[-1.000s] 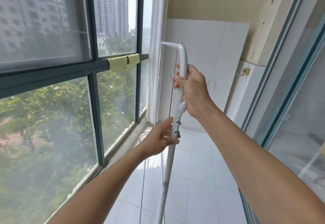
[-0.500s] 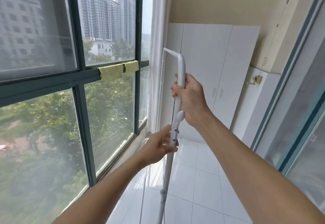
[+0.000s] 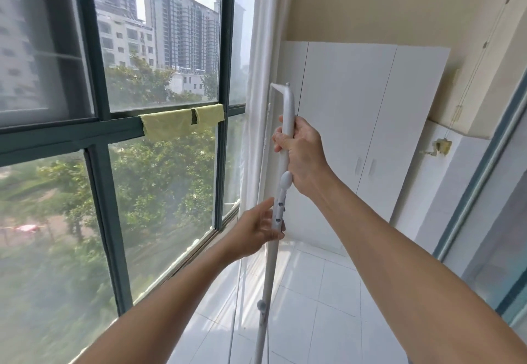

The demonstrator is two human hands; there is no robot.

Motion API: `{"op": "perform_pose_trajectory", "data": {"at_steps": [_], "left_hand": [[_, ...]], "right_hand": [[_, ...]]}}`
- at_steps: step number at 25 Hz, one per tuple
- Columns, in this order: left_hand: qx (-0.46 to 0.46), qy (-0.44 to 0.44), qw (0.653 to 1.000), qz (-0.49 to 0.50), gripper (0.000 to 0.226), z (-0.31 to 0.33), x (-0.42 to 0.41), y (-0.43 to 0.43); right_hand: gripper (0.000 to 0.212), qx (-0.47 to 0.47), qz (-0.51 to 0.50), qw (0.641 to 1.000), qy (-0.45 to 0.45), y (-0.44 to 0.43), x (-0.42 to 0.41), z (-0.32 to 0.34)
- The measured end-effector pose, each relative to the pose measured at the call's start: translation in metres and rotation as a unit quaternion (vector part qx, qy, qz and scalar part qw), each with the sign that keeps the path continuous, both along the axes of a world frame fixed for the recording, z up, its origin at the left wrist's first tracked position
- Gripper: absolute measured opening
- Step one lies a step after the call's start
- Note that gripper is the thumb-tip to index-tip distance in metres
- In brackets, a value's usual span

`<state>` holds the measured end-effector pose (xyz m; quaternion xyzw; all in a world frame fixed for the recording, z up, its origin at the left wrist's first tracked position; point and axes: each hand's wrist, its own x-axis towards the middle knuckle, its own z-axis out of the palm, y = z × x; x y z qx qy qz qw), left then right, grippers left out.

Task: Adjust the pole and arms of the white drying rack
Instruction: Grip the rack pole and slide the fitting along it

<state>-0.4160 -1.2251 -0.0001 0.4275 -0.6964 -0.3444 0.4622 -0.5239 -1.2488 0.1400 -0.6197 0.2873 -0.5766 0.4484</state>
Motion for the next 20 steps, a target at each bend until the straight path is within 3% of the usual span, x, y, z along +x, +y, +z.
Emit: {"op": "perform_pose_trajectory", "data": {"at_steps": [11, 20], "left_hand": [[0.015, 0.009, 1.000, 0.018, 0.053, -0.010, -0.020, -0.071], [0.039, 0.006, 0.998, 0.040, 0.035, -0.017, -0.018, -0.080]], "right_hand": [[0.025, -0.003, 0.019, 1.000, 0.008, -0.077, -0.017, -0.011], [0.025, 0.006, 0.040, 0.999, 0.026, -0.091, -0.009, -0.022]]}}
